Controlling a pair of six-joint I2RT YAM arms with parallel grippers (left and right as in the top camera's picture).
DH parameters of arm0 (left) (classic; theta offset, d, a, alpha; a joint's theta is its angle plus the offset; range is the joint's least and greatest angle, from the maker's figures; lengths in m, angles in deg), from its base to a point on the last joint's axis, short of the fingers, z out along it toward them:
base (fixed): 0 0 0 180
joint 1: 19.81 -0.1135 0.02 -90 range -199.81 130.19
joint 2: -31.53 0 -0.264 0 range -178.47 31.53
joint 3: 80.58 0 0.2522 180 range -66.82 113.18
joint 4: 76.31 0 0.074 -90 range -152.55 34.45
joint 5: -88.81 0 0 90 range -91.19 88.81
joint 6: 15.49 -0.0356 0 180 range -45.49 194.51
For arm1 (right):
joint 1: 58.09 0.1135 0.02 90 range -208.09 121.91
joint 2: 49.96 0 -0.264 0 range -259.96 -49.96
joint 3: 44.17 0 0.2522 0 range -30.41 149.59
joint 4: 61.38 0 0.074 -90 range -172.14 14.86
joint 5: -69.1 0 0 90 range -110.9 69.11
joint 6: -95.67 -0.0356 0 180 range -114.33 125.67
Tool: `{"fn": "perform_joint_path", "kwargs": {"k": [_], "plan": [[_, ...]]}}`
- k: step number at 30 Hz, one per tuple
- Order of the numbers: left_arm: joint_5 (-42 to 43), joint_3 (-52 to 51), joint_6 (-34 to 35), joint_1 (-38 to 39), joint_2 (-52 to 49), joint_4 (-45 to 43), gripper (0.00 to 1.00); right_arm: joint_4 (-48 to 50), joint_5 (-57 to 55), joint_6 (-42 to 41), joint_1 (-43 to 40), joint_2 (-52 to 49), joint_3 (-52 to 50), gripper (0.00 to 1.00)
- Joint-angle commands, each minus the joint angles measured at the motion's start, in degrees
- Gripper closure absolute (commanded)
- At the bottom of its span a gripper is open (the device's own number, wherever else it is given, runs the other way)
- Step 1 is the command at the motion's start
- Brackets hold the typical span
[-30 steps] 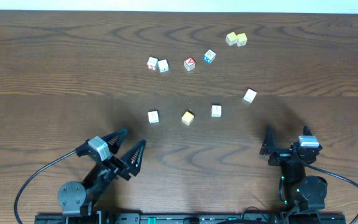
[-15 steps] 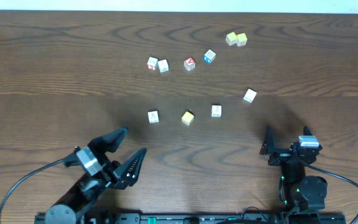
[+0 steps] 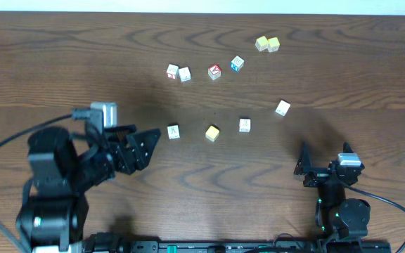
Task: Lift 4 blocks
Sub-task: 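Reach the left gripper forward toward the soccer-ball 'A' block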
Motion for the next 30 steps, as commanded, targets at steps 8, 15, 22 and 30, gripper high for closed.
{"fn": "perform_joint_path", "kwargs": {"k": [8,15,22,30], "plan": [[-11.52,5.22,-0.33,4.63,-9.07,9.18,0.25,-0.26,-0.35,0.68,-0.66,0.28,-0.04,0.01],[-29.35,17.05,2.47,13.35,-23.43,26.27,0.09,-0.26,-0.35,0.68,-0.66,0.28,-0.04,0.01],[-29.42,17.31,8.41,15.72,-31.23,22.32,0.08,-0.26,-0.35,0.68,-0.66,0.31,-0.04,0.01],[-29.42,17.25,10.45,15.72,-40.02,19.54,0.06,-0.26,-0.35,0.68,-0.66,0.28,-0.04,0.01]]}}
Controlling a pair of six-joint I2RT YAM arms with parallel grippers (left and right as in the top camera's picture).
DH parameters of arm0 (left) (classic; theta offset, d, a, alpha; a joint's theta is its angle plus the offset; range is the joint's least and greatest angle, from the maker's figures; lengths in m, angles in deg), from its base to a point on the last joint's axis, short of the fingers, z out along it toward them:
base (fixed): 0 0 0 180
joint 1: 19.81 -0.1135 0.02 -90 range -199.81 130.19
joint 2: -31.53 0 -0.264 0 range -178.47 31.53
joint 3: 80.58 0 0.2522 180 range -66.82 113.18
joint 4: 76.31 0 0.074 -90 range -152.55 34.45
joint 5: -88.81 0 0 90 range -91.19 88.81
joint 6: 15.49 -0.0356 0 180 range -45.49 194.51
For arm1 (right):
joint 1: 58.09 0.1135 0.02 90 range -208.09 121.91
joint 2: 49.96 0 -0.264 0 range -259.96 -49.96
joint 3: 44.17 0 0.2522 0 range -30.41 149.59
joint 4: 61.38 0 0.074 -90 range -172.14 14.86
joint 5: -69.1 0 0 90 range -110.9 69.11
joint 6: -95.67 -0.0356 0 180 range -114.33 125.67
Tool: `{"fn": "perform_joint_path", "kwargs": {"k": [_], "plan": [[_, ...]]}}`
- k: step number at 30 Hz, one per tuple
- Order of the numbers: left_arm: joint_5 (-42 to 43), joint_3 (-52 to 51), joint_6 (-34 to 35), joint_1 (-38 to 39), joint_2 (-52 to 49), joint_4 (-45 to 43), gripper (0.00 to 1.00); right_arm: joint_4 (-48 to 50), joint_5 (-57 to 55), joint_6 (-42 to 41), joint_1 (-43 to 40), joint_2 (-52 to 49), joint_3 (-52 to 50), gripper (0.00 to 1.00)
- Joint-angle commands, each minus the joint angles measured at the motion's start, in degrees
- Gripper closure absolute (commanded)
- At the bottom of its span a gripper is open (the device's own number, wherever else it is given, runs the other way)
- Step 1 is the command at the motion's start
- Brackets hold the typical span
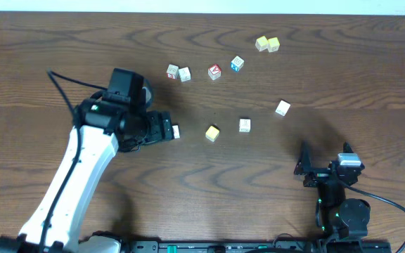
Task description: Lift 4 blocks
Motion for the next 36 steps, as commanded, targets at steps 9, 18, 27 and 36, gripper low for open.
{"fn": "perform_joint_path", "kwargs": {"k": [9,18,27,36], "plan": [[-1.42,1.27,0.68,0.22,-13.73,-7.15,0.05,-0.26,-0.35,0.68,-0.66,0.28,-0.04,0.01],[-1.57,1.22,0.76,1.92,-20.37,-11.82,0.06,-0.26,-0.37,0.68,-0.66,0.28,-0.04,0.01],[-9.18,0.92,4.24,5.88,-22.69,-15.67,0.06,-0.26,-0.35,0.68,-0.66,0.28,-0.04,0.01],[-16.98,0.72,7.23,8.66,-22.69,-16.83,0.07,-0.26,-0.37,0.68,-0.66,0.31,-0.04,0.01]]}}
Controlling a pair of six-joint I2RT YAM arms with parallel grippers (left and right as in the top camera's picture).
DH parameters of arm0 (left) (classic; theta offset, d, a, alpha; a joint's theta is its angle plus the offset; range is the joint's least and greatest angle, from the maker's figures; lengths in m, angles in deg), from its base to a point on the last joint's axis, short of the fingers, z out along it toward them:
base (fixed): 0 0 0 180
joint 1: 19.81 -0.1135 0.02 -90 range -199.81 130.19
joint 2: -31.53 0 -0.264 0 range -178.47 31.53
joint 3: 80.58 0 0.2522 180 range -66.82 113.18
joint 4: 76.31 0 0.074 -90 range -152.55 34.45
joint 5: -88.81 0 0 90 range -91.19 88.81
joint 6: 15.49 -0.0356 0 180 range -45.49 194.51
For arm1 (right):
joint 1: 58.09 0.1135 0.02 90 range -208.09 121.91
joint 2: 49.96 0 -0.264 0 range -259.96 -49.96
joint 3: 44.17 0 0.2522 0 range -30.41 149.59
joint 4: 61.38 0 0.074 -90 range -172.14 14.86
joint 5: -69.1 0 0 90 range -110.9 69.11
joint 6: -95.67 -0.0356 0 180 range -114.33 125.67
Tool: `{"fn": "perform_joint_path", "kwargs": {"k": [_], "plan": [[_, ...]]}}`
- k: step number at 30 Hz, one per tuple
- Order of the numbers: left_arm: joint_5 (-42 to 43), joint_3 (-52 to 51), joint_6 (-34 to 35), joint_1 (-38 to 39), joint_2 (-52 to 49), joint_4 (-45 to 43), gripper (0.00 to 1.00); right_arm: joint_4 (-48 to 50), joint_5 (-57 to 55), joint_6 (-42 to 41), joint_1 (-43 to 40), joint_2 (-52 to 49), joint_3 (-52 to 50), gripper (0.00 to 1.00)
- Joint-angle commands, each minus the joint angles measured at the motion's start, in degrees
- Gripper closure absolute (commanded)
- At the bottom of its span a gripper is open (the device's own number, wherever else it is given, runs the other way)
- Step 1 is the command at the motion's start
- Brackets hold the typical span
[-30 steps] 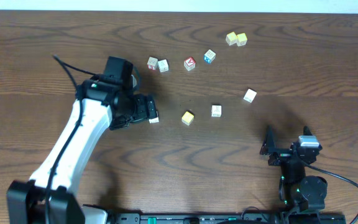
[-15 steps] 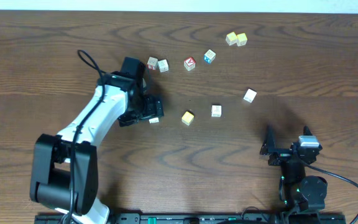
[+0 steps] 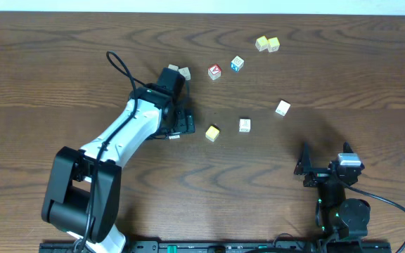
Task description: Lift 4 blocks
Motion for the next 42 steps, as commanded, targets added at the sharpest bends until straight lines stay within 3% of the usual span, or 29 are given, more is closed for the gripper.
{"fn": "perform_joint_path", "kwargs": {"k": [1,34,38,42], "plan": [[-6.40,0.63,3.34,0.68,-0.87,-0.26,0.07,-0.24,-0.35,0.68,-0.66,0.31,-0.04,0.01],[-4.55,0.57,5.20,1.03,-7.48,-3.23,0.16,-0.24,-0.35,0.68,-0.66,0.28,-0.04,0.01],[-3.98,0.57,5.22,1.07,-7.50,-3.82,0.37,-0.24,-0.35,0.68,-0.66,0.28,-0.04,0.01],[-4.00,0.57,5.20,1.42,-7.50,-3.78,0.41,-0.24,-0.37,0.68,-0.66,0.28,-0.04,0.01]]}}
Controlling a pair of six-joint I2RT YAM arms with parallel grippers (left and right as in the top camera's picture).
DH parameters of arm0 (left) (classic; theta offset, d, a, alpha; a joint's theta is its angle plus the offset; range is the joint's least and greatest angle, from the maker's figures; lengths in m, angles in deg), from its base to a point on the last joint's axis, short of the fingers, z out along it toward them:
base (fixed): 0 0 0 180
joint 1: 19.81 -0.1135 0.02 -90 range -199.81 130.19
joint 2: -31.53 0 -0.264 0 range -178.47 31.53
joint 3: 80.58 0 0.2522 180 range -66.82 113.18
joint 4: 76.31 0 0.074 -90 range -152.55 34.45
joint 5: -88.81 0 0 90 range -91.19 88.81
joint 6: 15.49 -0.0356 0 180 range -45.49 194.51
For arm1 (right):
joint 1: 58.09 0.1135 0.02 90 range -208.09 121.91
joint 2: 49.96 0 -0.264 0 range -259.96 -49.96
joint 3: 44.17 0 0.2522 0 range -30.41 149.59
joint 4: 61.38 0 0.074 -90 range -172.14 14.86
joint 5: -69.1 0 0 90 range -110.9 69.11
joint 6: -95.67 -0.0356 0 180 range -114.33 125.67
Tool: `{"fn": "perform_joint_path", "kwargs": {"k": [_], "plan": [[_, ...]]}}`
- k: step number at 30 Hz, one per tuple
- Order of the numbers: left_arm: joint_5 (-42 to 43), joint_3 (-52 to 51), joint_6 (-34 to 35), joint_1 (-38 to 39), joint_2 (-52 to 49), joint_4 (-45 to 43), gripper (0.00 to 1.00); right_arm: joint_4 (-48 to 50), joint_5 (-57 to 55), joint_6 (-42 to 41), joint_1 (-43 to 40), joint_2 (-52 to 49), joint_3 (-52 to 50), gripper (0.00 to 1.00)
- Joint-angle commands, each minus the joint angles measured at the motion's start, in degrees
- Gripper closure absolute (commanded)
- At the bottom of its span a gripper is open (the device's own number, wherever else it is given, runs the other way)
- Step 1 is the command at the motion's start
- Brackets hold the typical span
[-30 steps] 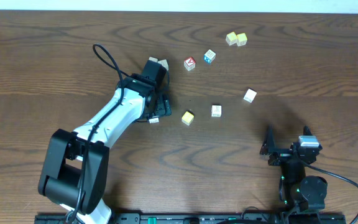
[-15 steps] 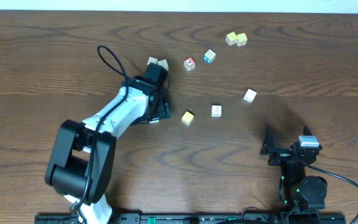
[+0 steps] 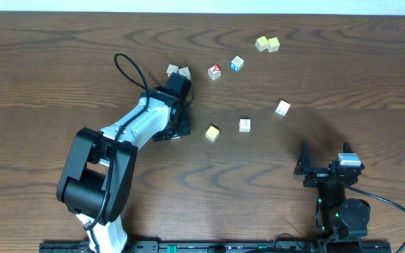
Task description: Lift 4 blocks
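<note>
Several small blocks lie scattered on the wooden table (image 3: 371, 84). Two white ones (image 3: 172, 70) (image 3: 185, 72) sit just behind my left wrist. A red block (image 3: 214, 71) and a blue block (image 3: 237, 63) are further right, and a yellow pair (image 3: 267, 44) is at the back. A yellow block (image 3: 212, 133), a white block (image 3: 245, 125) and another white block (image 3: 282, 107) lie mid-table. My left gripper (image 3: 176, 128) points down just left of the yellow block; its jaws are hidden under the wrist. My right gripper (image 3: 305, 163) rests at the front right, away from all blocks.
The left arm stretches from its base (image 3: 90, 204) at the front left diagonally up to the middle of the table, with a black cable (image 3: 126, 67) looping behind it. The right arm's base (image 3: 343, 211) sits at the front edge.
The left arm has shifted a little to the right, its wrist now closer to the two white blocks behind it. The sliver of white block seen under the gripper no longer shows. The right arm has not moved.
The left arm was folded at the front left, its gripper open and pointing at a white block left of the yellow one. Then it reached out to that block, then stood over it. Now it still covers that spot, and the block is hidden.
</note>
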Motion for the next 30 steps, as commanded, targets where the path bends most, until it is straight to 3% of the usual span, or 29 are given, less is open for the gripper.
{"fn": "perform_joint_path", "kwargs": {"k": [1,6,30], "plan": [[-0.07,0.57,-0.15,0.68,-0.11,0.22,0.41,-0.26,-0.37,0.68,-0.66,0.28,-0.04,0.01],[-0.11,0.57,-0.81,1.66,-0.11,0.20,0.50,-0.26,-0.37,0.68,-0.66,0.31,-0.04,0.01],[-0.17,0.57,-1.25,2.51,-0.11,-1.68,0.67,-0.26,-0.35,0.68,-0.66,0.28,-0.04,0.01]]}}
